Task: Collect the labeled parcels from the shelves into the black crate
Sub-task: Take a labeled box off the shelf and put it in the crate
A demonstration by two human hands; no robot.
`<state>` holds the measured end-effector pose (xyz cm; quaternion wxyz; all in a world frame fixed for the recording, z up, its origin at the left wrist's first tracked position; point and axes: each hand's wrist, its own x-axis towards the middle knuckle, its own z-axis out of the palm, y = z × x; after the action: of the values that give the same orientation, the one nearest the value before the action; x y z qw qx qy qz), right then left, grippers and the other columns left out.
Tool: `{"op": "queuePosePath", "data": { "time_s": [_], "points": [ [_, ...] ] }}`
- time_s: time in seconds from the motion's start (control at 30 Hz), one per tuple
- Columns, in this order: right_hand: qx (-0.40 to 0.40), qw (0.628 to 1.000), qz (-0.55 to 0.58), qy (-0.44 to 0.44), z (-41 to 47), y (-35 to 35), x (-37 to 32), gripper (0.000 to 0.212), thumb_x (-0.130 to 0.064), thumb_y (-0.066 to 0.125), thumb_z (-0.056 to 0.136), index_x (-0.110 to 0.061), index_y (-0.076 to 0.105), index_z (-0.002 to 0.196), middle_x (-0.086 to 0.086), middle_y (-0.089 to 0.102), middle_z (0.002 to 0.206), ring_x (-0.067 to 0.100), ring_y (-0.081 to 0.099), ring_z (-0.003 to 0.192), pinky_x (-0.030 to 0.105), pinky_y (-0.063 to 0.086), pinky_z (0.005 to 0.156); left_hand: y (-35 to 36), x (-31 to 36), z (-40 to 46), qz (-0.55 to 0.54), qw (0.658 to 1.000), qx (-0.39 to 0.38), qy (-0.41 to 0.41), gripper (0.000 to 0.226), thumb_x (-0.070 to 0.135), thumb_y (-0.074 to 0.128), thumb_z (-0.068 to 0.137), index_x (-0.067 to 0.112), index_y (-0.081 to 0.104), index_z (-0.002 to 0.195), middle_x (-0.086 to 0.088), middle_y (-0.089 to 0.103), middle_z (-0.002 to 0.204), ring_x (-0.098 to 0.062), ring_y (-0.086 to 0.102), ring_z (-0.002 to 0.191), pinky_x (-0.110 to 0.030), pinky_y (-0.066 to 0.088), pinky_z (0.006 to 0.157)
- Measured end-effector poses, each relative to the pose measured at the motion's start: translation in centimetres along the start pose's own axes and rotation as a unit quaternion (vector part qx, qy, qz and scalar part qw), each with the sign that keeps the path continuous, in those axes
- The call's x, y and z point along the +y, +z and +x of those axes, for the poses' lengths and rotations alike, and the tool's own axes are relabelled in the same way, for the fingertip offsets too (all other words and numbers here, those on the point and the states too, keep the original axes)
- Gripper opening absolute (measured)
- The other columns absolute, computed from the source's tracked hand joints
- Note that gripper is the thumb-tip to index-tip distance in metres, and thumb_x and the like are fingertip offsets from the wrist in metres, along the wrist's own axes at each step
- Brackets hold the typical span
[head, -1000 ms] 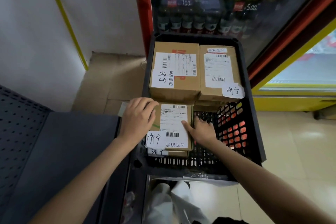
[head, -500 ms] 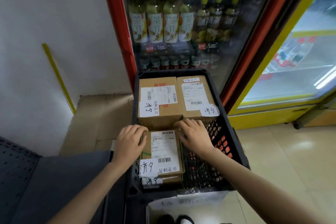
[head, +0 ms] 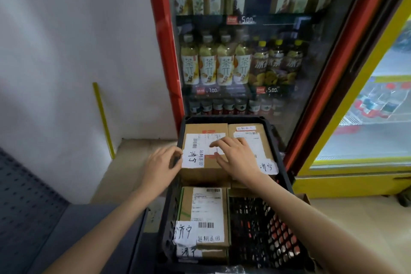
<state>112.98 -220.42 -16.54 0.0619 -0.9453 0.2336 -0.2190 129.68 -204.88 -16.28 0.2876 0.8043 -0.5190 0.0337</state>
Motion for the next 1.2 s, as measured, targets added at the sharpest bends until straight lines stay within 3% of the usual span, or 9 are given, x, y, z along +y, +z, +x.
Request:
{"op": "queuePosePath", "data": {
  "time_s": [0.13, 0.3, 0.5, 0.7, 0.8, 0.87, 1.03, 1.2],
  "points": [
    [-0.018, 0.998, 0.035, -0.040, 0.9, -0.1, 1.3, 0.023, -0.029, 0.053, 0.093, -0.027, 0.059, 0.115, -0.007, 0.061, 0.114, 0.015, 0.056, 0.107, 0.032, 0.033, 0.093, 0.1, 1.3, -0.3, -0.003, 0.998, 0.037, -0.041, 0.011, 0.026, 0.061, 0.084, 0.027, 0.060, 0.095, 0.017, 0.057, 0.094, -0.005, 0.051, 0.090, -0.028, 0.044, 0.073],
    [-0.047, 0.990, 0.077, -0.110, 1.1, -0.7, 3.0, 0.022, -0.029, 0.051, 0.094, -0.030, 0.058, 0.116, -0.012, 0.060, 0.117, 0.010, 0.053, 0.111, 0.028, 0.030, 0.096, 0.5, 4.7, -1.8, 0.008, 0.993, 0.079, -0.091, 0.014, 0.020, 0.064, 0.084, 0.024, 0.061, 0.097, 0.014, 0.059, 0.095, -0.003, 0.051, 0.089, -0.010, 0.034, 0.070],
    [-0.070, 0.964, 0.115, -0.229, 2.4, -1.1, 2.3, 0.023, -0.030, 0.050, 0.095, -0.032, 0.057, 0.117, -0.011, 0.061, 0.120, 0.010, 0.051, 0.115, 0.029, 0.027, 0.100, 0.0, 6.9, -4.7, 0.041, 0.975, 0.140, -0.166, 0.014, 0.021, 0.063, 0.084, 0.023, 0.061, 0.098, 0.015, 0.057, 0.093, -0.006, 0.051, 0.092, -0.022, 0.037, 0.077],
    [-0.090, 0.913, 0.183, -0.353, 1.3, 0.7, -2.2, 0.023, -0.023, 0.057, 0.090, -0.025, 0.061, 0.112, -0.007, 0.063, 0.104, 0.015, 0.058, 0.098, 0.032, 0.035, 0.086, -2.0, 7.8, -12.1, 0.124, 0.942, 0.191, -0.246, 0.011, 0.021, 0.063, 0.084, 0.022, 0.061, 0.094, 0.012, 0.061, 0.088, -0.010, 0.055, 0.086, -0.025, 0.037, 0.075],
    [-0.091, 0.873, 0.213, -0.428, -0.5, 1.4, -6.7, 0.026, -0.018, 0.061, 0.085, -0.023, 0.062, 0.111, -0.006, 0.065, 0.103, 0.015, 0.058, 0.095, 0.034, 0.039, 0.080, -3.8, 8.9, -17.7, 0.162, 0.913, 0.218, -0.303, 0.009, 0.027, 0.058, 0.086, 0.023, 0.061, 0.094, 0.011, 0.062, 0.090, -0.010, 0.056, 0.087, -0.027, 0.040, 0.077],
    [-0.092, 0.842, 0.243, -0.472, -1.8, 1.4, -10.1, 0.026, -0.017, 0.063, 0.084, -0.023, 0.062, 0.110, -0.006, 0.065, 0.101, 0.011, 0.054, 0.094, 0.029, 0.032, 0.077, -5.2, 9.9, -21.5, 0.179, 0.889, 0.240, -0.346, 0.008, 0.025, 0.060, 0.086, 0.024, 0.060, 0.094, 0.013, 0.062, 0.089, -0.009, 0.055, 0.087, -0.028, 0.041, 0.076],
    [-0.130, 0.773, 0.299, -0.544, -6.0, 0.4, -17.9, 0.025, -0.029, 0.048, 0.093, -0.026, 0.061, 0.115, -0.010, 0.063, 0.107, 0.010, 0.057, 0.098, 0.024, 0.029, 0.082, -7.7, 12.7, -30.9, 0.213, 0.814, 0.294, -0.453, 0.009, 0.025, 0.062, 0.083, 0.026, 0.060, 0.092, 0.015, 0.062, 0.087, -0.011, 0.056, 0.083, -0.027, 0.043, 0.073],
    [-0.132, 0.714, 0.338, -0.599, -11.1, -1.8, -25.2, 0.029, -0.033, 0.042, 0.091, -0.026, 0.063, 0.110, -0.011, 0.063, 0.101, 0.007, 0.056, 0.092, 0.020, 0.025, 0.079, -10.2, 15.5, -38.2, 0.246, 0.747, 0.350, -0.509, 0.010, 0.024, 0.063, 0.083, 0.025, 0.059, 0.092, 0.016, 0.062, 0.087, -0.010, 0.056, 0.085, -0.028, 0.044, 0.075]
  ]
}}
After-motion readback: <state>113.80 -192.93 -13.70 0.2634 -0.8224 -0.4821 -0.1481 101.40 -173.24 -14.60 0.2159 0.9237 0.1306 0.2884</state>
